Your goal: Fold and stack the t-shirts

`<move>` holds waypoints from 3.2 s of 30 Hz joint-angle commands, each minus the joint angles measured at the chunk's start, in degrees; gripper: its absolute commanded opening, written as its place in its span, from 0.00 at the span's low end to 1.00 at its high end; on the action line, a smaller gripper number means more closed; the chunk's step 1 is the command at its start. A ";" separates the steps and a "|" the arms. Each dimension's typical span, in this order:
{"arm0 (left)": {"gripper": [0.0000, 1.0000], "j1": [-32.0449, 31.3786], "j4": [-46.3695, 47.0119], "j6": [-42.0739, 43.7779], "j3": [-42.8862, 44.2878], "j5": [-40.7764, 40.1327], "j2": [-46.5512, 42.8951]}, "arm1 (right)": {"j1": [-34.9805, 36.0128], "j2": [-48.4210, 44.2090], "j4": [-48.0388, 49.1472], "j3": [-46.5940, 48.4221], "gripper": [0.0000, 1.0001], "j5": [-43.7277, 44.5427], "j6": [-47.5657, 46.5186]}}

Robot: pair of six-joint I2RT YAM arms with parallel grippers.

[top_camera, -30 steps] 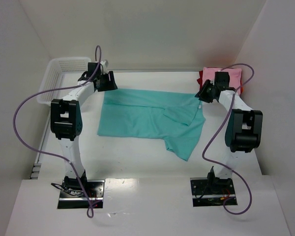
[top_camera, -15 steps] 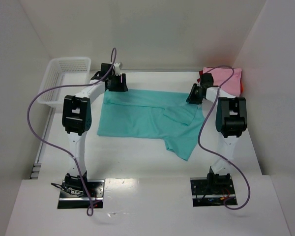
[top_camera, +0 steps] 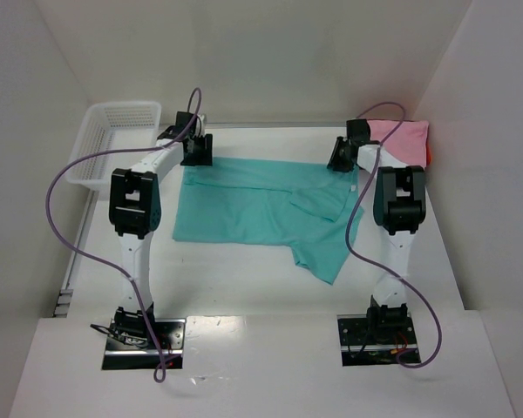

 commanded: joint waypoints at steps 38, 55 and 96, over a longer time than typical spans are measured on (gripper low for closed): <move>0.77 2.45 -1.54 -1.69 0.63 -2.71 -5.55 | 5.13 4.69 -11.03 24.51 0.52 0.11 -2.91; 1.00 0.22 -1.07 -10.14 -32.34 1.82 -40.22 | 1.38 -43.48 -0.84 -30.04 1.00 -2.73 5.86; 1.00 0.74 -1.95 -21.60 -55.79 0.24 -62.22 | 10.00 -66.68 -19.12 -61.69 0.95 11.01 39.28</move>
